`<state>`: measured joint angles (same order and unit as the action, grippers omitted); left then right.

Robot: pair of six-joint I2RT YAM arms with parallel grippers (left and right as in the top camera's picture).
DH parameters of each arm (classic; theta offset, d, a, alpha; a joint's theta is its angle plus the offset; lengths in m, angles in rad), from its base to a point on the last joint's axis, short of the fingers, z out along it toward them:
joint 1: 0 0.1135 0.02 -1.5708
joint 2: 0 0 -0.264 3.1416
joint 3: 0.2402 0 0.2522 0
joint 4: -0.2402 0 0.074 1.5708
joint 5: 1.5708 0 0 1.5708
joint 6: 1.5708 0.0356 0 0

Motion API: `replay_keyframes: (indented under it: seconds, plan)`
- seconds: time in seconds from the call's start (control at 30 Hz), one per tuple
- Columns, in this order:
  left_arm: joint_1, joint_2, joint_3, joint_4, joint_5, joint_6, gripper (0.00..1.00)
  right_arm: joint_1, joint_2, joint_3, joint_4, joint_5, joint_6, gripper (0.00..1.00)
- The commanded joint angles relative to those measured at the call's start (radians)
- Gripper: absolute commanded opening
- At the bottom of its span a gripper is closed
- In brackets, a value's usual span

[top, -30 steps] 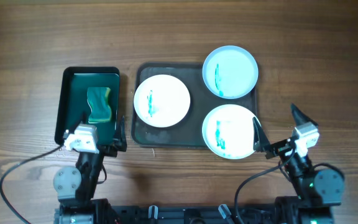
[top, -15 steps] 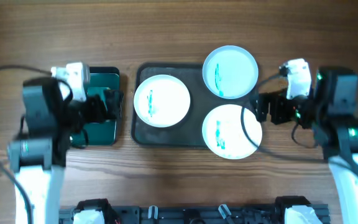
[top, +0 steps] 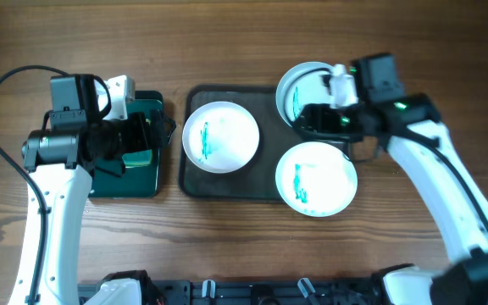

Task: Clean dirty plates on tray and stack at the side
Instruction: 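Reach left gripper to sponge and right gripper to left plate rim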

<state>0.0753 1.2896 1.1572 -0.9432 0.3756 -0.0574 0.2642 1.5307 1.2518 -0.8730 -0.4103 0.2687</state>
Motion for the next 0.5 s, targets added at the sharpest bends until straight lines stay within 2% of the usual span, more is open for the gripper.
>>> replay_keyframes:
  seconds: [0.0,0.07,0.17,0.27,0.37,0.4,0.47]
  plan:
    - [0.006,0.003,0.020,-0.008,-0.191,-0.154,1.00,0.077,0.156,0.087,0.060,0.014,0.161,0.63]
    - [0.006,0.003,0.020,-0.019,-0.311,-0.240,0.99,0.119,0.244,0.086,0.158,0.010,0.232,0.60]
    - [0.006,0.018,0.020,-0.030,-0.401,-0.240,0.97,0.172,0.355,0.086,0.229,0.041,0.252,0.61]
    - [0.006,0.052,0.020,-0.036,-0.418,-0.240,0.97,0.211,0.411,0.086,0.287,0.113,0.258,0.59]
    - [0.006,0.095,0.020,-0.039,-0.419,-0.242,0.98,0.235,0.441,0.085,0.308,0.194,0.255,0.49]
    - [0.006,0.100,0.020,-0.036,-0.419,-0.242,1.00,0.239,0.458,0.083,0.328,0.194,0.256,0.37]
    - [0.006,0.100,0.020,-0.033,-0.419,-0.242,1.00,0.247,0.473,0.083,0.343,0.194,0.258,0.34]
